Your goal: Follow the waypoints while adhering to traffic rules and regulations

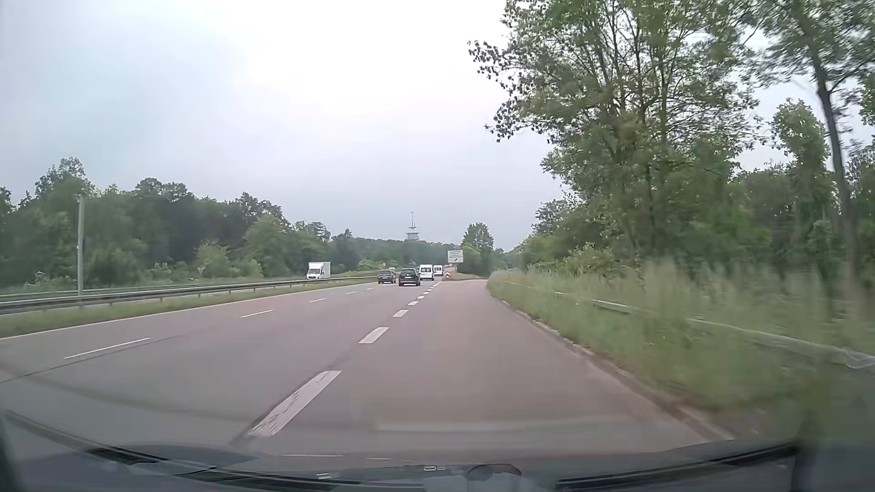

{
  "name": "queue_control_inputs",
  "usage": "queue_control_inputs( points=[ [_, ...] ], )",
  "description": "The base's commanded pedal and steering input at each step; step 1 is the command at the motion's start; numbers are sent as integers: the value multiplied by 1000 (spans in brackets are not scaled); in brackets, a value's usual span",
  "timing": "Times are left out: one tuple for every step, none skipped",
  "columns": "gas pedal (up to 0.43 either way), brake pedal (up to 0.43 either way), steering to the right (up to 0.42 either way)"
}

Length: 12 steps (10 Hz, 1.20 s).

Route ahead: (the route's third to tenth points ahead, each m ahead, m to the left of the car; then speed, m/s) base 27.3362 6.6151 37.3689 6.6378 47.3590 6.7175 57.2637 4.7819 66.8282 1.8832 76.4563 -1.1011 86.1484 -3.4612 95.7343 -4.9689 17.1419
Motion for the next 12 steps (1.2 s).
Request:
queue_control_inputs(
  points=[
    [0, 0, -4],
    [0, 0, -4],
    [0, 0, -3],
    [0, 0, -3],
    [0, 0, -2],
    [0, 0, -1],
    [0, 0, 0],
    [0, 0, 2],
    [0, 0, 5],
    [0, 0, 6],
    [0, 0, 7],
    [0, 0, 7]
  ],
)
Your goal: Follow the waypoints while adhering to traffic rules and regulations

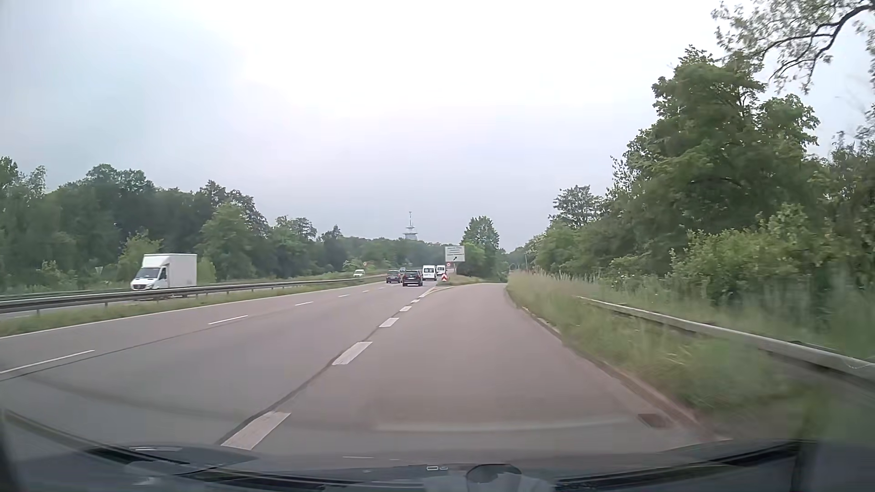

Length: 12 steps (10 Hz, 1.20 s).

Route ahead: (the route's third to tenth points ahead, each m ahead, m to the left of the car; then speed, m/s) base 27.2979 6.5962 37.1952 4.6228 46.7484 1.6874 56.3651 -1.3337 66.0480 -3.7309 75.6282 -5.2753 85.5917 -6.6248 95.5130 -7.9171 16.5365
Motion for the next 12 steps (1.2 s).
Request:
queue_control_inputs(
  points=[
    [0, 0, 9],
    [0, 0, 9],
    [0, 0, 10],
    [0, 0, 11],
    [0, 0, 11],
    [0, 0, 11],
    [0, 0, 11],
    [0, 0, 11],
    [0, 0, 11],
    [0, 0, 11],
    [0, 0, 12],
    [0, 0, 12]
  ],
)
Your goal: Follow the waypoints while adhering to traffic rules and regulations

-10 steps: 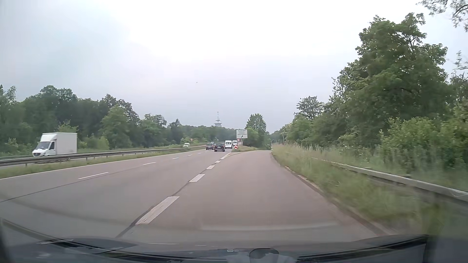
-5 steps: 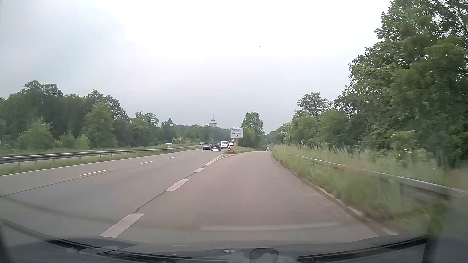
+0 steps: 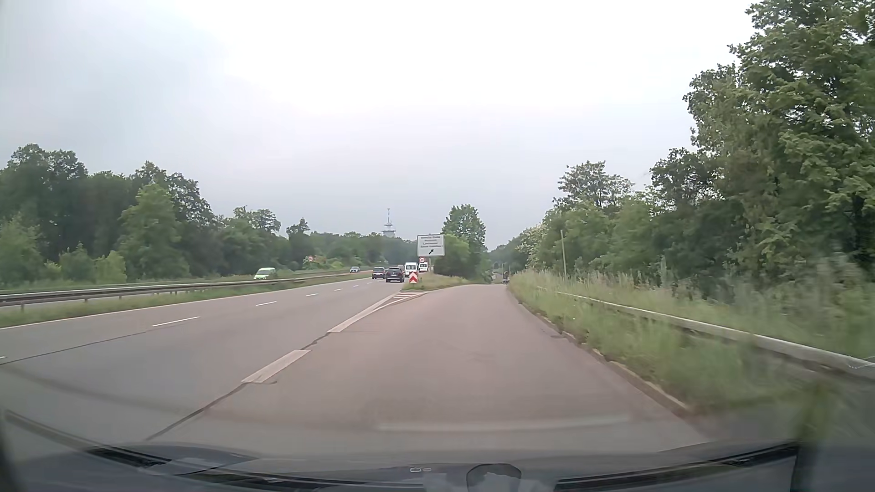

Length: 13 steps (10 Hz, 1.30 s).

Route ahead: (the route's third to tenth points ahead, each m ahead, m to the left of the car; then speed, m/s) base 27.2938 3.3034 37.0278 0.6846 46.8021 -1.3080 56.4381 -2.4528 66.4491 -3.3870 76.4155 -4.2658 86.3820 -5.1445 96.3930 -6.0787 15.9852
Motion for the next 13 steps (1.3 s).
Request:
queue_control_inputs(
  points=[
    [0, 0, 12],
    [0, 0, 12],
    [0, 0, 11],
    [0, 0, 12],
    [0, 0, 12],
    [0, 0, 12],
    [0, 0, 12],
    [0, 0, 12],
    [0, 0, 12],
    [0, 0, 12],
    [0, 0, 12],
    [0, 0, 12],
    [0, 0, 12]
  ],
)
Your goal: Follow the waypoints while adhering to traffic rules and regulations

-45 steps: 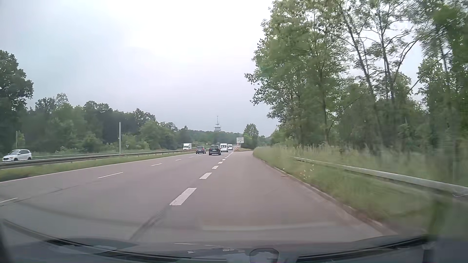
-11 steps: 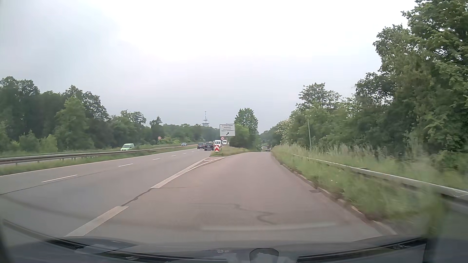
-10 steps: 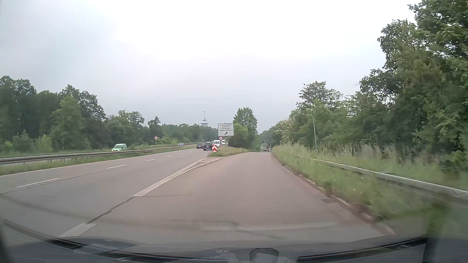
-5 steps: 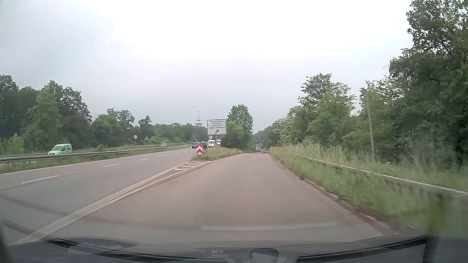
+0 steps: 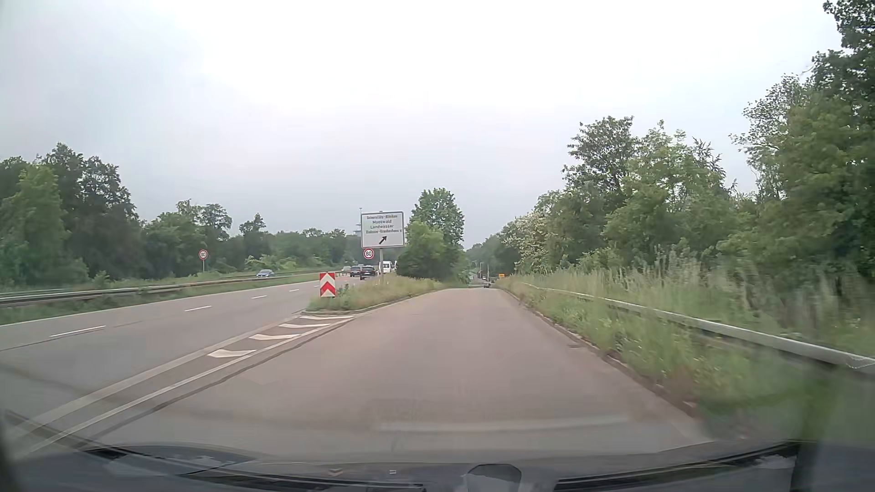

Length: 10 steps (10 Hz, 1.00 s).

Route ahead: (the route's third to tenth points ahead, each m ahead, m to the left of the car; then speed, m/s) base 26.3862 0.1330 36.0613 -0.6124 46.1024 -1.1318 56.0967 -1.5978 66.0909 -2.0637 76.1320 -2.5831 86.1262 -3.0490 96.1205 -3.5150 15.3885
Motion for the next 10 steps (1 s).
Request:
queue_control_inputs(
  points=[
    [0, 0, 12],
    [0, 0, 12],
    [0, 0, 12],
    [0, 0, 12],
    [0, 0, 12],
    [0, 0, 12],
    [0, 0, 12],
    [0, 0, 12],
    [0, 0, 12],
    [0, 0, 12]
  ],
)
